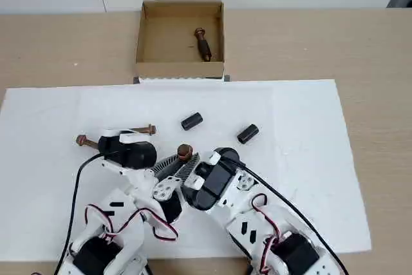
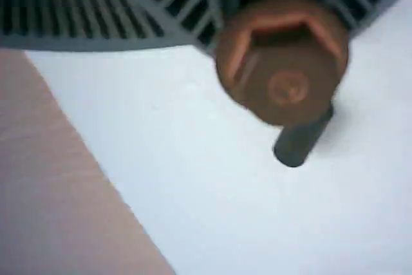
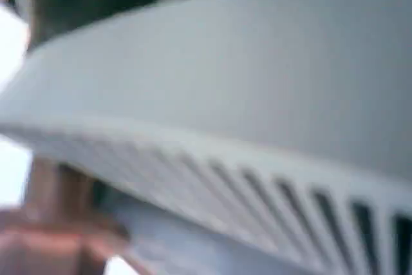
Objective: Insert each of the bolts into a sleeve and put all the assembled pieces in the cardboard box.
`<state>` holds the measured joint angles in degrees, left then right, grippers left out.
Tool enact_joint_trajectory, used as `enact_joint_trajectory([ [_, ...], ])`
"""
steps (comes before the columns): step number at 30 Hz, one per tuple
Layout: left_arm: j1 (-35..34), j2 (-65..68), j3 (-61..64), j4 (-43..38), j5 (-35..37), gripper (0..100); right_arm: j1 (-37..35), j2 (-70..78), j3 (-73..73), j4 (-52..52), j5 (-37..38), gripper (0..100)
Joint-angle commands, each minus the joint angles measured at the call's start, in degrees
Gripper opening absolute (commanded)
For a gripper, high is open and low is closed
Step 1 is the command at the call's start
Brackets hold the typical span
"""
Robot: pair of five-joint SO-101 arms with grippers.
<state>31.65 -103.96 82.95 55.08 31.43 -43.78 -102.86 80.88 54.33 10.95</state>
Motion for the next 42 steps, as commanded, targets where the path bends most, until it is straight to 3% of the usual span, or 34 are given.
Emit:
enact_joint_trajectory([
  [1, -0.3, -0.2, 0.0, 0.8, -1.1, 15, 0.6, -0.9, -3.6, -2.6, 0.5, 0.2],
  [20, -1.3, -0.2, -8.9, 0.8, -6.1, 17, 0.7, -0.9, -3.6, -2.6, 0.5, 0.2],
  [25, -8.4, -0.2, -9.3, 0.6, -9.3, 1, 0.7, -0.9, -3.5, -2.6, 0.4, 0.2],
  [31, -14.9, -0.2, -5.4, 0.9, -12.6, 1, 2.0, -0.7, -3.2, -2.2, 0.2, 0.2],
  [42, -28.7, -0.2, 9.0, 0.9, -24.6, 1, 17.7, -0.2, -4.7, 2.3, -2.5, 0.2],
])
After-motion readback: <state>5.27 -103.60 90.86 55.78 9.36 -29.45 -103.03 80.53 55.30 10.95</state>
